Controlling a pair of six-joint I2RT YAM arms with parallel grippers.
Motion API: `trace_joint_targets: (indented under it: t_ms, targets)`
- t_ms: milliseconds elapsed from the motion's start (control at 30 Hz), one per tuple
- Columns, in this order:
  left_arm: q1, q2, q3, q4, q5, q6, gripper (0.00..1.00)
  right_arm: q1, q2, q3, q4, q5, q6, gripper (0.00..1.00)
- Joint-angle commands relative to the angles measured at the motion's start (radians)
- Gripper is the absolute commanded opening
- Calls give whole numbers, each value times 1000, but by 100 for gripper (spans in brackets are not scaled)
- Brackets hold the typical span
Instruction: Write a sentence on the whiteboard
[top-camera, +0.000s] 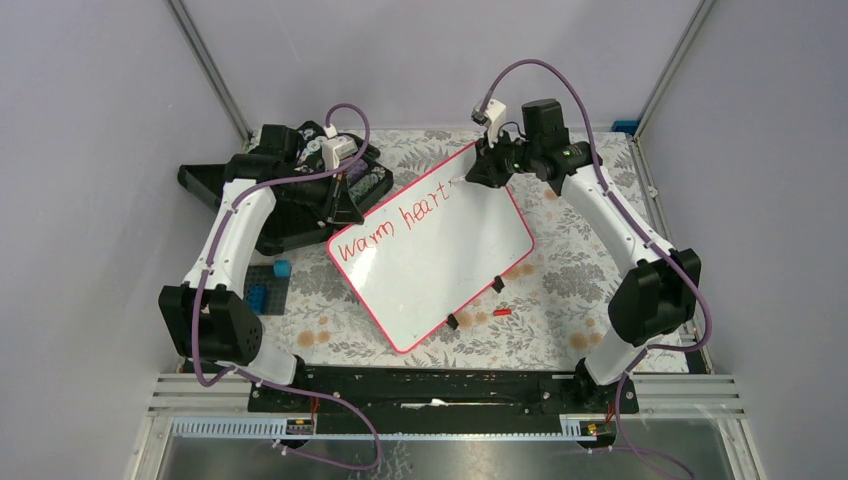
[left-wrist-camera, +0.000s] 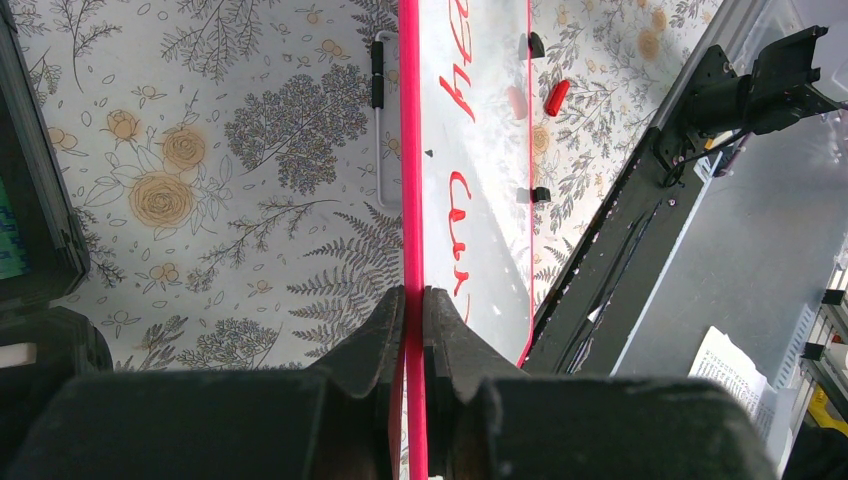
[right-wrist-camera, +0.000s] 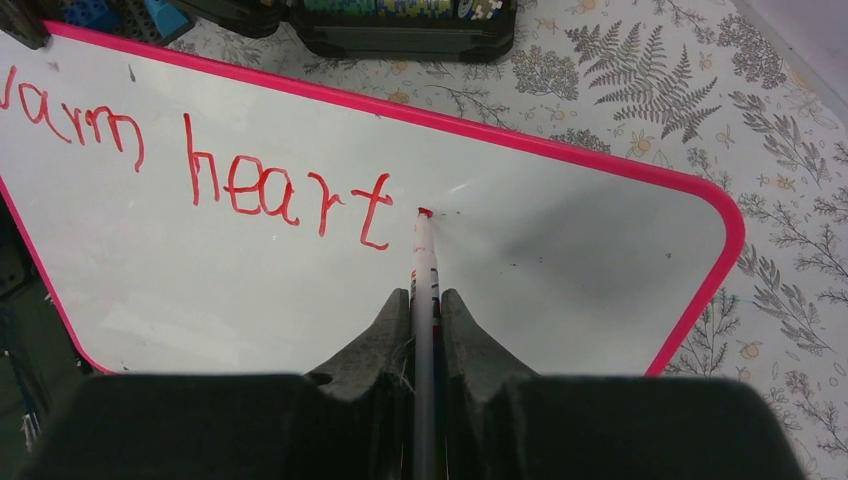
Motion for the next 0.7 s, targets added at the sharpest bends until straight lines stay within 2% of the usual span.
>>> trace_joint_targets:
  t_ms: [0, 667]
  targets:
    - [-20, 15, -28, -17, 12, 38, 0, 25, 7, 40, 30, 6, 3, 0]
    - [-20, 14, -29, -16, 11, 36, 0, 33, -55, -62, 28, 47, -41, 0]
